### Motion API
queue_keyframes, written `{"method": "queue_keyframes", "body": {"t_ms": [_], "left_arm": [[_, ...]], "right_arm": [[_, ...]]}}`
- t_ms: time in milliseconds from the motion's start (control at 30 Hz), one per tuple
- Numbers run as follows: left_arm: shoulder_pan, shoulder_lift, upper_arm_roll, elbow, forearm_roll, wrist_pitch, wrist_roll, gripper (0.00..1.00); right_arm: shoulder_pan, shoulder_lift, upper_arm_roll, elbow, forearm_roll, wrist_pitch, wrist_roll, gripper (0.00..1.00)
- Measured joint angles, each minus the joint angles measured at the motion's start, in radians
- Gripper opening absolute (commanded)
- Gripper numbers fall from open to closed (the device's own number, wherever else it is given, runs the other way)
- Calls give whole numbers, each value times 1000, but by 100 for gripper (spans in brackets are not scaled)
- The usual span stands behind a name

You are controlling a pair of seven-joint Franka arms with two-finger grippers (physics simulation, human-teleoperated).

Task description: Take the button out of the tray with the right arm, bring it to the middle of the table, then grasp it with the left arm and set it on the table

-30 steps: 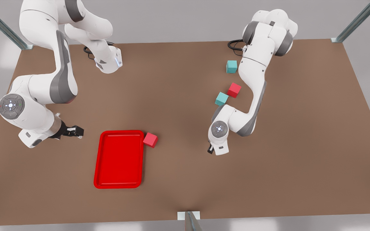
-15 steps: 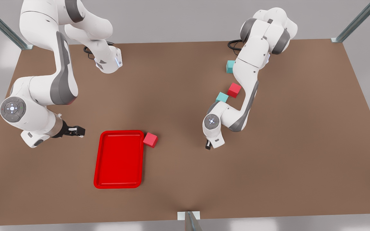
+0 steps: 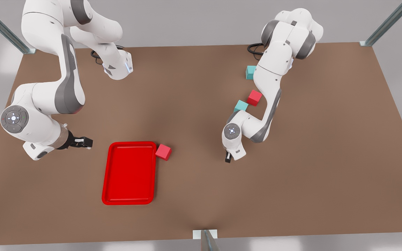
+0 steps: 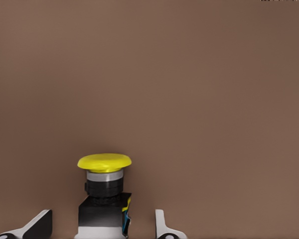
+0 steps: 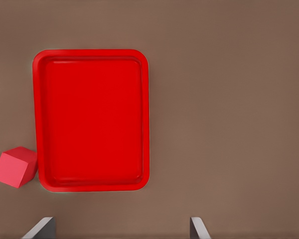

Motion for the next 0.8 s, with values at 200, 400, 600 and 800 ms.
{"method": "queue_keyframes", "body": {"t_ms": [200, 400, 600, 800], "left_arm": [[5, -13, 3, -1, -1, 3, -10, 49], [9, -35, 10, 2, -1, -13, -9, 47], [8, -73, 25, 2, 140, -96, -5, 47], [8, -63, 44, 2, 363, -185, -19, 40]], "right_arm": [[-1, 0, 0, 0, 0, -2, 3, 100], [-3, 0, 0, 0, 1, -3, 4, 100], [-3, 0, 0, 0, 2, -1, 6, 100], [-3, 0, 0, 0, 2, -2, 6, 100]]}}
